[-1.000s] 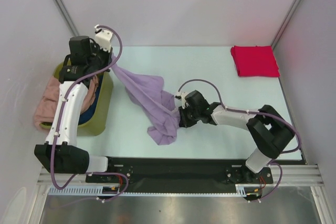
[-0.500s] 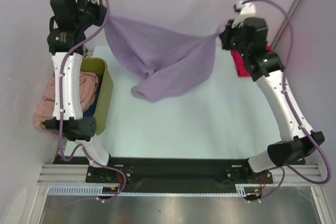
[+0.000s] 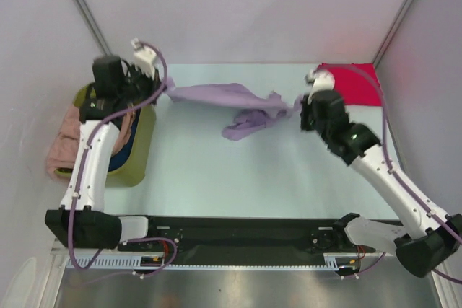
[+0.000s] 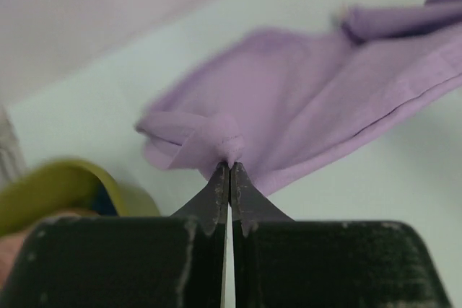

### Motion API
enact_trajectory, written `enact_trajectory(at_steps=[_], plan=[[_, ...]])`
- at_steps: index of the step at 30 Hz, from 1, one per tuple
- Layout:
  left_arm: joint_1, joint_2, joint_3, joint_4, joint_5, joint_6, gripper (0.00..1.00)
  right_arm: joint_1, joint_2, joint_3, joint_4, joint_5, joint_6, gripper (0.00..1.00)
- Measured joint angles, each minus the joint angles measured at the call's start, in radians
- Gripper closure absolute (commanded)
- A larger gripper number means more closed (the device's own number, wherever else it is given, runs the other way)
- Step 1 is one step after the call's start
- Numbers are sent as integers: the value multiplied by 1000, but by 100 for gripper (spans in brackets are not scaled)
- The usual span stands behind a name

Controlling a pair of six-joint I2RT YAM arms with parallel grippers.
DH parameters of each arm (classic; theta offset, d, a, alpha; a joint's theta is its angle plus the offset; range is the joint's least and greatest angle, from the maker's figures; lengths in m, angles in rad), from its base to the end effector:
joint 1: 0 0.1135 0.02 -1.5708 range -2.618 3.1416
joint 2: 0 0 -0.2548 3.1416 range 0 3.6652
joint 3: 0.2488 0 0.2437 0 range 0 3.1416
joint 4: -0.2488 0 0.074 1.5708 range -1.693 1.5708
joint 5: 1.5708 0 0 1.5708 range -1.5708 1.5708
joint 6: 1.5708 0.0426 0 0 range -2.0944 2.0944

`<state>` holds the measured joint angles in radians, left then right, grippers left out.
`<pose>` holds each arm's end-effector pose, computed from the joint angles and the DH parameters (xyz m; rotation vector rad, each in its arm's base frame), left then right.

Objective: Fold and stack the t-shirts
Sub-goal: Flatten the tshirt out

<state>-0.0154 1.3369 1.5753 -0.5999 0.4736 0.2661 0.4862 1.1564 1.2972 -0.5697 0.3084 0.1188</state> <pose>0.2806 -0.0238 0.4359 0.5727 1.8129 -0.2870 0.2245 0.1040 0.3916 -0.1664 1.9722 0.0846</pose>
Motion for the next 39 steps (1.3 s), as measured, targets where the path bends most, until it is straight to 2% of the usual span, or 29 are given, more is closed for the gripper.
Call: enact_trajectory(at_steps=[4,9,11,12,14,15,16,17,18,19,21,24,26,27,28,30,33,35,37,39], plan=[[0,-113,-387,-17,10,88,100,156,-81,-341,-42,21,166,100],[0,-127,-700,-41,4,200,100,349,-81,-535,-62,31,380,100],[0,-129,-772,-59,3,247,100,410,-71,-575,-59,24,456,100],[0,-130,-795,-66,2,266,98,432,-60,-590,-54,21,491,97],[0,-131,-834,-80,0,320,90,460,-35,-611,-38,5,543,80],[0,-131,-843,-88,0,341,73,468,-23,-617,-32,-6,553,69],[0,-131,-849,-101,0,377,61,476,-9,-622,-26,-24,565,51],[0,-131,-850,-123,-1,413,50,480,2,-623,-22,-48,568,43],[0,-131,-850,-144,0,440,34,482,9,-623,-20,-68,561,36],[0,-134,-850,-172,1,481,30,484,10,-621,-20,-93,551,25],[0,-139,-839,-257,5,550,23,481,6,-605,-31,-137,521,20],[0,-142,-772,-395,34,636,22,412,-36,-542,-50,-237,472,20],[0,-142,-699,-457,70,660,28,298,-80,-494,-56,-288,447,27],[0,-144,-676,-457,81,655,38,225,-101,-473,-59,-295,439,32],[-6,-148,-657,-442,82,640,41,148,-121,-457,-63,-291,432,45],[-24,-161,-658,-394,50,621,39,11,-138,-444,-69,-280,420,52],[-68,-170,-705,-309,-44,618,27,-177,-119,-444,-89,-263,396,52],[-96,-168,-751,-272,-117,629,25,-268,-72,-445,-100,-245,376,46],[-122,-168,-808,-229,-202,653,24,-311,-18,-448,-101,-240,359,39],[-134,-168,-860,-192,-265,679,23,-329,34,-455,-96,-241,343,38]])
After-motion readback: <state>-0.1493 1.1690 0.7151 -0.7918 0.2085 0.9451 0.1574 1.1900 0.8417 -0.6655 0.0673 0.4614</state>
